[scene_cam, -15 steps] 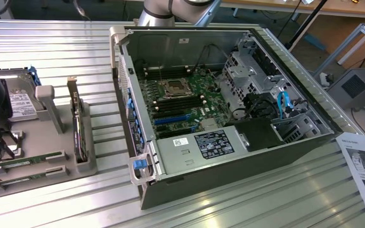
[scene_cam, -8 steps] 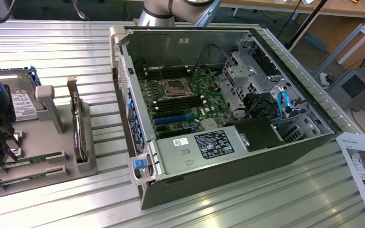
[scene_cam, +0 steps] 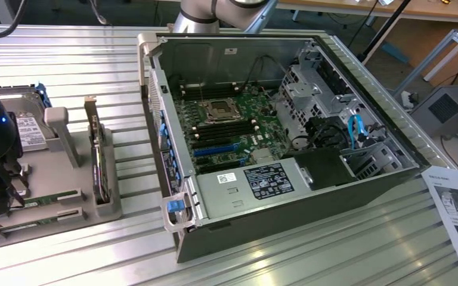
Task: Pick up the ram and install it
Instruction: 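Pick up the ram and move it above insertion slot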
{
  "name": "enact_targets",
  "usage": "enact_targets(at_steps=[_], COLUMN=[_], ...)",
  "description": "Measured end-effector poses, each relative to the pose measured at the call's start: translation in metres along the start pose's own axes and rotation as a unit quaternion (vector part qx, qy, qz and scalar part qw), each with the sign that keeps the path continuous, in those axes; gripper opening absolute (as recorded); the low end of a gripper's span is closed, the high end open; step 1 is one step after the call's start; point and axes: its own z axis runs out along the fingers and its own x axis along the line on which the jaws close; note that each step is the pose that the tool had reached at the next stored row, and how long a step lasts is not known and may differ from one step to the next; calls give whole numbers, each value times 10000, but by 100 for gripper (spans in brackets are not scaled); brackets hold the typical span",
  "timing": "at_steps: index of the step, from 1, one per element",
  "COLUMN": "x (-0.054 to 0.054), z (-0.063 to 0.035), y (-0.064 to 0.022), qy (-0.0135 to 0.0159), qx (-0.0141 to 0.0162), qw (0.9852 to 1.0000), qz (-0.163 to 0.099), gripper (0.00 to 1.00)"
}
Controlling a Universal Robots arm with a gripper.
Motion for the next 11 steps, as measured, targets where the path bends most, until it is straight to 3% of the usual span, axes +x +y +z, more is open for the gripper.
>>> enact_targets(at_steps=[11], x=[12], z=[161], y=[-8], qy=[0], qx=[0], qw=[10000], qz=[0], gripper=[30])
